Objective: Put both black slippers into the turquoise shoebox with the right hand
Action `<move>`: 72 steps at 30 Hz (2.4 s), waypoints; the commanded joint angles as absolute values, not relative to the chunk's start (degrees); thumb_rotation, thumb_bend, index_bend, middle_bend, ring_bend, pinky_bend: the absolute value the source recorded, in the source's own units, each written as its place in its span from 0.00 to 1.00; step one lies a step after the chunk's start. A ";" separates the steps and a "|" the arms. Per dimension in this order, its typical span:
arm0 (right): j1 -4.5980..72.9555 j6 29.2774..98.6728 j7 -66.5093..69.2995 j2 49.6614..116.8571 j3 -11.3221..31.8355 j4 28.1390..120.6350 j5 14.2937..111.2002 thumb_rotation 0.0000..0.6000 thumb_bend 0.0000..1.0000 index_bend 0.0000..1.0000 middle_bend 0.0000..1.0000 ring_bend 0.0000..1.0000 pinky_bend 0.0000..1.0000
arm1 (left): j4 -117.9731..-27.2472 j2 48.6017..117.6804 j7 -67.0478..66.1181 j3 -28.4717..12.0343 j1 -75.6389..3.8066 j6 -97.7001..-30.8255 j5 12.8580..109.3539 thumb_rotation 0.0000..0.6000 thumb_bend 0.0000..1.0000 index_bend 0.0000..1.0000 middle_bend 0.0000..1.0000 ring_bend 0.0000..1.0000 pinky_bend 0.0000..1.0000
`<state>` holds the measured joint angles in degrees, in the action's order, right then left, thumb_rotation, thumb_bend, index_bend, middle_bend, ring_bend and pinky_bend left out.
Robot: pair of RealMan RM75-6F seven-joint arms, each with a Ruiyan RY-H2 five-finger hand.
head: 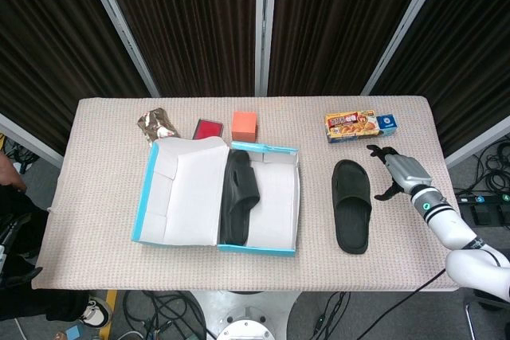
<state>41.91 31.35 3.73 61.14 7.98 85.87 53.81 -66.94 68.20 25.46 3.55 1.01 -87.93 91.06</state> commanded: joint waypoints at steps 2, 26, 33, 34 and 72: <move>45.31 29.94 -1.61 62.66 5.11 84.28 48.60 1.00 0.00 0.03 0.11 0.00 0.08 | -67.12 68.22 25.05 3.37 1.13 -88.56 91.18 1.00 0.00 0.09 0.16 0.05 0.08; 55.11 29.13 -11.39 67.12 -2.02 83.25 34.39 1.00 0.00 0.03 0.10 0.00 0.06 | -68.10 67.49 25.57 3.67 0.97 -87.17 90.57 1.00 0.00 0.09 0.16 0.05 0.08; 60.77 28.87 -16.33 68.91 -6.47 82.92 26.58 1.00 0.00 0.03 0.11 0.00 0.05 | -67.40 67.65 26.81 3.93 1.10 -86.85 90.56 1.00 0.00 0.09 0.16 0.05 0.08; 61.63 28.96 -17.12 69.15 -7.24 82.98 25.43 1.00 0.00 0.03 0.11 0.00 0.05 | -67.31 67.67 26.92 3.95 1.13 -86.86 90.58 1.00 0.00 0.09 0.16 0.05 0.08; 74.71 35.38 -30.50 77.26 -17.02 82.57 4.33 1.00 0.00 0.14 0.21 0.00 0.03 | -65.05 67.90 31.38 4.57 1.56 -86.13 90.69 1.00 0.00 0.09 0.16 0.05 0.08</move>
<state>74.64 35.26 -30.37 77.22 -16.96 82.58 4.44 -65.05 67.90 31.39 4.57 1.56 -86.13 90.69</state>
